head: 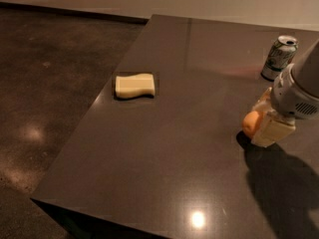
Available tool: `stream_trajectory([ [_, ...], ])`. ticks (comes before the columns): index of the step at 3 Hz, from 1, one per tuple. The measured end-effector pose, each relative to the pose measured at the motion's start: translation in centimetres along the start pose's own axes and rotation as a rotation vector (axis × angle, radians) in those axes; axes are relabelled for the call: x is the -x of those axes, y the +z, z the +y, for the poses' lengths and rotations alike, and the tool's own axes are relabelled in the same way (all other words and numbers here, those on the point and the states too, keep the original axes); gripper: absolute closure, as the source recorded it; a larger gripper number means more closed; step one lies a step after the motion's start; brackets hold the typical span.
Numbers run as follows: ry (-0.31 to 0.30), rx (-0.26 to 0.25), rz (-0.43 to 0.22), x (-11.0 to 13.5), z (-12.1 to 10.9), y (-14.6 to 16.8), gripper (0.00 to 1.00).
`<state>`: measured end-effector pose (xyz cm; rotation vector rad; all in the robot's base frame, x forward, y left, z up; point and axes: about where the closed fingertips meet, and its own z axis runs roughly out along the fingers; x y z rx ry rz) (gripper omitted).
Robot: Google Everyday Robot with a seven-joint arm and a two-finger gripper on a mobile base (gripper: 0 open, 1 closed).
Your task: Move orange near 7up can
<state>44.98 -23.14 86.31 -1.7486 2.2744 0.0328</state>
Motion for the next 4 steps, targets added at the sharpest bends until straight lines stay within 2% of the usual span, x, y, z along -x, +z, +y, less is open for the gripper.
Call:
stream_trajectory([
  [1,0.021,-0.041,0.025,0.1,-2.6,-1.1,1.0],
  [2,0.097,-0.079,0.037,-0.4,-6.2,-1.6,1.0],
  [3,0.226,-0.112,0.05,-2.6,-9.9,-1.5,1.0],
  [4,0.325,-0.141,0.056,-4.7,-12.3,-1.1,1.0],
])
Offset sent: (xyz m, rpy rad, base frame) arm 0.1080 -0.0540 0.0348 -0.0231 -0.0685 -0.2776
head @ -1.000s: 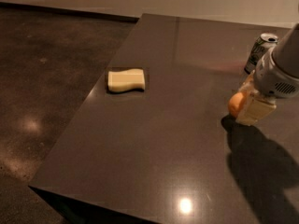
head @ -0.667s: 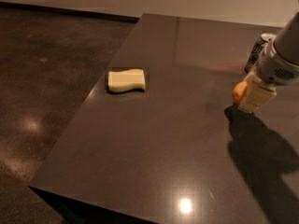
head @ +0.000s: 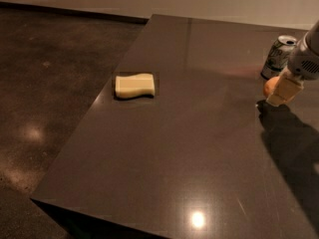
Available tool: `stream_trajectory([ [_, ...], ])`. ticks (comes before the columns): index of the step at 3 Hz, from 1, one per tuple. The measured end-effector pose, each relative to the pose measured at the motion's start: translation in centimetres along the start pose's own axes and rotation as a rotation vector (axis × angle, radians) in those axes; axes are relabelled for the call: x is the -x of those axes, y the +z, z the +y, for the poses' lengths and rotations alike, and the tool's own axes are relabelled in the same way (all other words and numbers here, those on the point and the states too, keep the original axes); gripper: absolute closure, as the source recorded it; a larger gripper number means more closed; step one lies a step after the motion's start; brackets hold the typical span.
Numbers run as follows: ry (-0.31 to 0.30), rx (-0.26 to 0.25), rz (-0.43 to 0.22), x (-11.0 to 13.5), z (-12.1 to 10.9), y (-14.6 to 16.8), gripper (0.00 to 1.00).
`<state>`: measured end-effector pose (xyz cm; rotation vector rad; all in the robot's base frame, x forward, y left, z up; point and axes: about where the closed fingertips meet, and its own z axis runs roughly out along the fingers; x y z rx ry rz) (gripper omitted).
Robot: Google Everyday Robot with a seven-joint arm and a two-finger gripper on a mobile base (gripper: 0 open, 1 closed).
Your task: Move orange near 7up can
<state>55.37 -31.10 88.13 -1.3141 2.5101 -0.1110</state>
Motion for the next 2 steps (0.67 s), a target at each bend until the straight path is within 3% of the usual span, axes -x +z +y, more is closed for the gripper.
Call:
stream_trajectory([
  [2,0.159,-0.042,-0.057,-0.7,-3.9,1.0,1.0],
])
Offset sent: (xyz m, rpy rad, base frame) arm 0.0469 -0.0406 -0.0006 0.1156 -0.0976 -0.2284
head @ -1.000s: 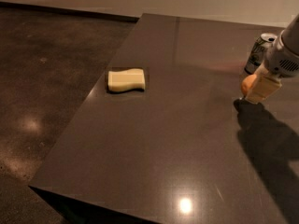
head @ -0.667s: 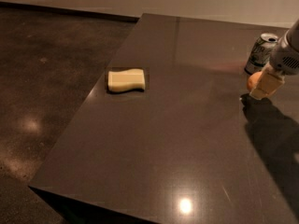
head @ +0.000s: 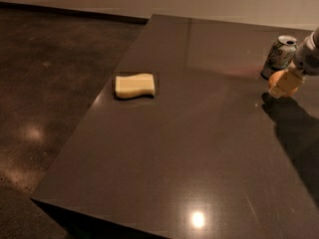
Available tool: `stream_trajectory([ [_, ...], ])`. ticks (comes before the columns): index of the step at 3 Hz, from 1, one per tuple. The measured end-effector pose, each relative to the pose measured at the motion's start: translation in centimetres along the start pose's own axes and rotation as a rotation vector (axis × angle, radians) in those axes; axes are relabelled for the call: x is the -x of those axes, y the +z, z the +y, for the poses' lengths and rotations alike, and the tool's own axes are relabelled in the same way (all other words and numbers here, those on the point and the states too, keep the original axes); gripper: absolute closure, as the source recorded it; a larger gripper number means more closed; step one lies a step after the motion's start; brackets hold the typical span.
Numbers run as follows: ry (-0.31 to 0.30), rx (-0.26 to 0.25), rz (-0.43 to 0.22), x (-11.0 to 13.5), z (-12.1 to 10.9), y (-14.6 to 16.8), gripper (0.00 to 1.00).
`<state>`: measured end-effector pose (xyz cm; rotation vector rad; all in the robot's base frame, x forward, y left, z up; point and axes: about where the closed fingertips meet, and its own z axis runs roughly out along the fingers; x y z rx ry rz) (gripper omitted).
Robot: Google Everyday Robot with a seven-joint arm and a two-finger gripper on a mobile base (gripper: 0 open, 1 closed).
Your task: Move orange near 7up can
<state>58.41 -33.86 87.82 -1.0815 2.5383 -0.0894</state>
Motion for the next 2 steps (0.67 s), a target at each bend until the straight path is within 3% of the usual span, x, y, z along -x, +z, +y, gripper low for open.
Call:
stream_trajectory([
  [1,0.046,-0.016,-0.013,0.25,-0.89,0.61,0.85],
  [2,0.088,-0.03,-0.02,0.14,-1.62,1.32,0.61],
])
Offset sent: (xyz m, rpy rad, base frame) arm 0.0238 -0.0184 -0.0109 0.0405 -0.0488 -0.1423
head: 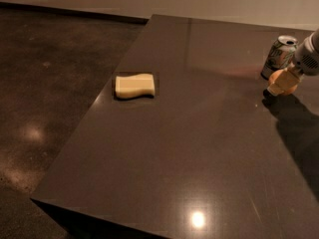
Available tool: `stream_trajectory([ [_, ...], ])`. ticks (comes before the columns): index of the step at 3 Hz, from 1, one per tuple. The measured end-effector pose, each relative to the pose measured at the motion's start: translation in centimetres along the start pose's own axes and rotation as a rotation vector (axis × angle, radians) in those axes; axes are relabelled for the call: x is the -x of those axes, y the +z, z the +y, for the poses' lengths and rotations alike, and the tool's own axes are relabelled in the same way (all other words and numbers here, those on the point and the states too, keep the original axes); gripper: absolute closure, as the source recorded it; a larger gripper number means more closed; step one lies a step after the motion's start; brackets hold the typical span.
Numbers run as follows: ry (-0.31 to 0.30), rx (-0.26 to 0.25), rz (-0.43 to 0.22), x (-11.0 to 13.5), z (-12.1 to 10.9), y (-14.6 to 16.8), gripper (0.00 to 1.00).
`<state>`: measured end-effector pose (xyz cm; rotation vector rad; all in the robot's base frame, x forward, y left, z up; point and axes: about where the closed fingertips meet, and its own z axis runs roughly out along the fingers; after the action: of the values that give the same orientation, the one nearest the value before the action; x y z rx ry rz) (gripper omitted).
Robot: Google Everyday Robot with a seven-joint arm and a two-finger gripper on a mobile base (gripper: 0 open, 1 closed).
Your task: Move orange near 7up can
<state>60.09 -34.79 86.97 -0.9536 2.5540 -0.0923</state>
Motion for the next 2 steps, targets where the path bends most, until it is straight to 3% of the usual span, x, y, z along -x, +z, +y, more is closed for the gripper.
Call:
stream_trajectory([
  [2,0.044,0.005,-0.027,-0.15,-0.26,1.06,0.15],
])
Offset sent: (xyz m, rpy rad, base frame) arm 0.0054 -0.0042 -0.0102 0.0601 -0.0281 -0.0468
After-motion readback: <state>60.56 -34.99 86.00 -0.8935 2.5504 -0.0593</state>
